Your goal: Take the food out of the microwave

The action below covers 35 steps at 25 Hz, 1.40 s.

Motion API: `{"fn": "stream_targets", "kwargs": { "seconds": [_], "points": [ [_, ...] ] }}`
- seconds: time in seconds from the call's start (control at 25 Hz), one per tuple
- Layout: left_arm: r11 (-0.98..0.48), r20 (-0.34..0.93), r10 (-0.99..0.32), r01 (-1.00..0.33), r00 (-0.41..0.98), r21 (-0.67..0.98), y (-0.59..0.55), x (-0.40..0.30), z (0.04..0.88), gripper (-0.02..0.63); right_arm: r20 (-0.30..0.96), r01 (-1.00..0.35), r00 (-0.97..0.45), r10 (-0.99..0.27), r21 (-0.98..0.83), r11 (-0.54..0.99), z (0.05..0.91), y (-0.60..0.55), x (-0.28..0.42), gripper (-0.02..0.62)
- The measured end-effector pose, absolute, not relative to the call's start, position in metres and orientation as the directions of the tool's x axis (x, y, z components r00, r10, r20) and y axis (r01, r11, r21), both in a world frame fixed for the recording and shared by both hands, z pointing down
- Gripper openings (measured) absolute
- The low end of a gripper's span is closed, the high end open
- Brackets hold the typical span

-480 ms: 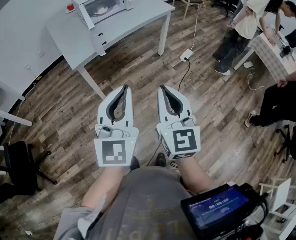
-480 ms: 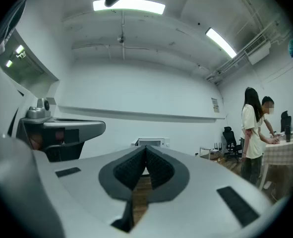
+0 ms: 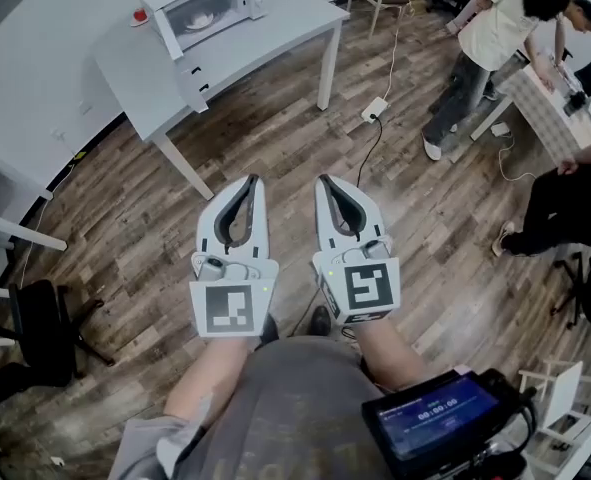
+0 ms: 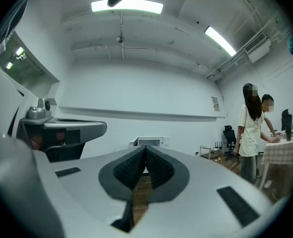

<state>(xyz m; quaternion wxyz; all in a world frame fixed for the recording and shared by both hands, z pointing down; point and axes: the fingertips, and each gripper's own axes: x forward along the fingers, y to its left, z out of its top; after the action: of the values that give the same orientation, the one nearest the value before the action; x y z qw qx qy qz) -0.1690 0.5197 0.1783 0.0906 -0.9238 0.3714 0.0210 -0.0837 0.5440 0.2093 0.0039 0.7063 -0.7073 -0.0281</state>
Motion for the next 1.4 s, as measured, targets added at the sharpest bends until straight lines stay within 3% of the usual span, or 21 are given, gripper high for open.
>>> {"fn": "stream_targets", "kwargs": {
  "seconds": [0.76, 1.4],
  "points": [
    [-0.652, -0.057, -0.742, -0.74, 0.668, -0.167, 0.494, -0.102, 0.204, 0.006, -0.002, -0.993, -0.113, -0.994, -0.012, 0.113, 0.236, 0.509, -0.02, 0.006],
    [-0.688, -0.063, -0.709, -0.709, 0.702, -0.156, 0.301, -0.064, 0.206, 0.006, 0.006, -0.997, -0.079, -0.997, -0.013, 0.079, 0.238, 0.315, 0.015, 0.006]
  ]
}}
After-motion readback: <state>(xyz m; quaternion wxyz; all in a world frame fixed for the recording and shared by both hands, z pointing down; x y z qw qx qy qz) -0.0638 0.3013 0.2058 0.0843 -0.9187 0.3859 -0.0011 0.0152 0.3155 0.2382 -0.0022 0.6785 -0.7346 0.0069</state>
